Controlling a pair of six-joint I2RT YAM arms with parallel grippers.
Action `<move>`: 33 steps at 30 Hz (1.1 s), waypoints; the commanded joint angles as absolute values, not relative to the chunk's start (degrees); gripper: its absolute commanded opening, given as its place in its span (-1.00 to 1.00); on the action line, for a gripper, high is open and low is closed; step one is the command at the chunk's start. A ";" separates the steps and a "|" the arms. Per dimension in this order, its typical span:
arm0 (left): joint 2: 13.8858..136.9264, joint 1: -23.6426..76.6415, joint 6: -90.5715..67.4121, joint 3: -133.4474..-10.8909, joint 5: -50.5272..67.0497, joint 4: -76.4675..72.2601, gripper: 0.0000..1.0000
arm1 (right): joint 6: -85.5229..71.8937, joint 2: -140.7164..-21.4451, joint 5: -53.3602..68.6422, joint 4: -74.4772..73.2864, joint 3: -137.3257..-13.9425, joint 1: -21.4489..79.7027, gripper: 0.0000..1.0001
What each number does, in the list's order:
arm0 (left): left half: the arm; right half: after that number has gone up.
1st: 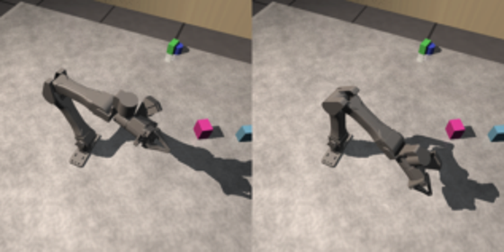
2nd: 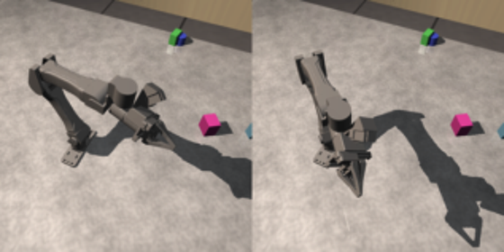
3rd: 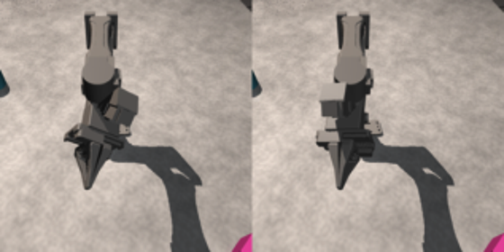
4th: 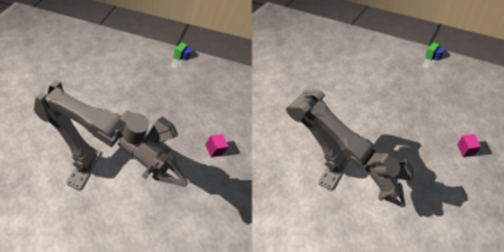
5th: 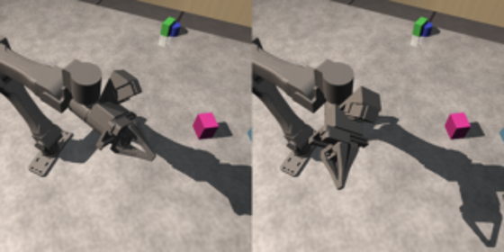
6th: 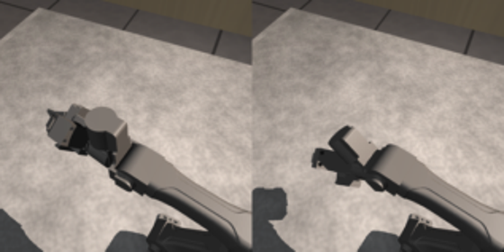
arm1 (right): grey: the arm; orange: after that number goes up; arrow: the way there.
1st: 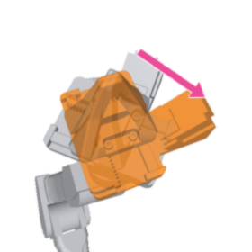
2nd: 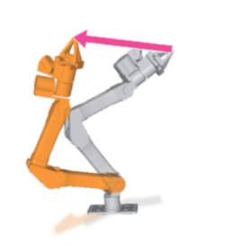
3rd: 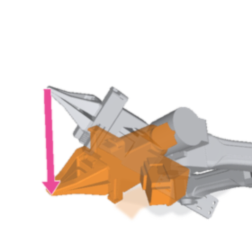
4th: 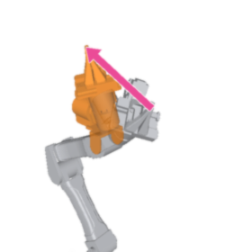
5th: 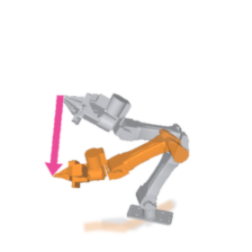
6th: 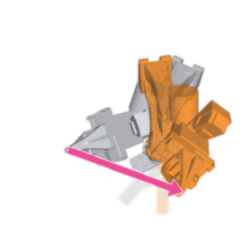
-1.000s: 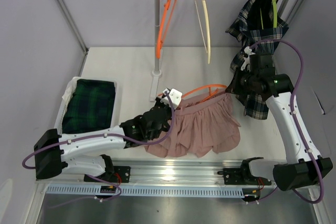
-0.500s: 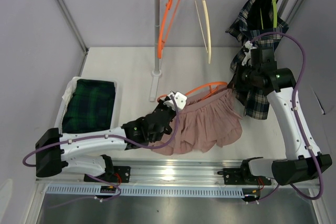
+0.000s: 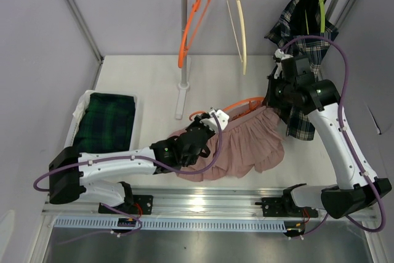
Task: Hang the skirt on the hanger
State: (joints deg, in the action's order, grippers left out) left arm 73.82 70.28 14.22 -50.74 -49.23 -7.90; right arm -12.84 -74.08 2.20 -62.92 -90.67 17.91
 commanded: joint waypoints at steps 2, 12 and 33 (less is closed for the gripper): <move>75.06 70.22 18.99 -51.50 -47.47 2.28 -1.00 | -12.57 -73.39 -4.13 -60.29 -93.87 20.91 -1.00; 73.39 69.79 17.84 -50.71 -41.31 2.99 -1.00 | -12.13 -72.33 -5.19 -59.86 -90.36 20.92 -1.00; 67.59 66.44 10.81 -49.40 -46.84 6.85 -1.00 | -11.95 -70.57 1.14 -53.62 -80.16 11.96 -1.00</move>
